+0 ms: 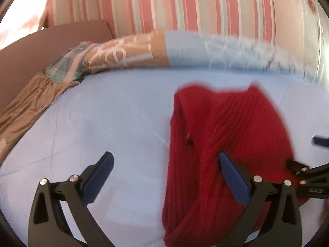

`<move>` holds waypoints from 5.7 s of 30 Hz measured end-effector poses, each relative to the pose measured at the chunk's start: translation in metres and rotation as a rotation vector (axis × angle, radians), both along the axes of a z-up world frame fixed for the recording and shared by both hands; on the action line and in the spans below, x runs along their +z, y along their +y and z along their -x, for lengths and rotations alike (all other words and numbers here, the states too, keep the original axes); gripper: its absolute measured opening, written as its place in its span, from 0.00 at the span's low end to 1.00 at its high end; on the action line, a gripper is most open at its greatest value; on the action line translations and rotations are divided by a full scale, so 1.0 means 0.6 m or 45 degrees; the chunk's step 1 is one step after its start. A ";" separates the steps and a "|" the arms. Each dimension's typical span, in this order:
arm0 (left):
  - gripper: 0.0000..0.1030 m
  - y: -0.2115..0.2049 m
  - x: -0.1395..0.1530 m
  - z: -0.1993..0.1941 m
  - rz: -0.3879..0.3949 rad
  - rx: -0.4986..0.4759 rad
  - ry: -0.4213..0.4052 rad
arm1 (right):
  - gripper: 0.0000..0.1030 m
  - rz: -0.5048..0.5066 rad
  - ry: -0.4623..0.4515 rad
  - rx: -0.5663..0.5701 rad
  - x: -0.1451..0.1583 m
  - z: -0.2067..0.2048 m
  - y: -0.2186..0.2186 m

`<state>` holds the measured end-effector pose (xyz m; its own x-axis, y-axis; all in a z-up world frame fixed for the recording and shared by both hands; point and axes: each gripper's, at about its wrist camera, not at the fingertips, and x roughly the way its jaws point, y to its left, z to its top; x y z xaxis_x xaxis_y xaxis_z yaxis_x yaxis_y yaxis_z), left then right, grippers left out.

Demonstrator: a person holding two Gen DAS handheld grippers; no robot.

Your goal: Fold small clothes

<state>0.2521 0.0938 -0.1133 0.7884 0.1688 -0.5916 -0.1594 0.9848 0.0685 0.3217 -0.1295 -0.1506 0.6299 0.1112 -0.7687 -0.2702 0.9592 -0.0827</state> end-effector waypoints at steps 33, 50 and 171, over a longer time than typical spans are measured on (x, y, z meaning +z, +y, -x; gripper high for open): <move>0.98 0.051 -0.029 -0.035 0.377 -0.269 0.315 | 0.97 -0.143 0.056 -0.055 0.033 -0.049 -0.031; 0.99 0.047 -0.095 -0.072 0.465 -0.176 0.466 | 0.97 -0.439 0.301 -0.048 -0.013 -0.052 -0.026; 0.98 -0.187 0.135 0.564 0.080 -0.103 0.006 | 0.97 -0.155 -0.243 -0.278 0.195 0.616 -0.180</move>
<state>-0.0865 -0.0184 -0.0324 0.7950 0.0671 -0.6029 -0.0788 0.9969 0.0070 -0.0480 -0.2373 -0.0338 0.7809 0.0418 -0.6233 -0.0478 0.9988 0.0071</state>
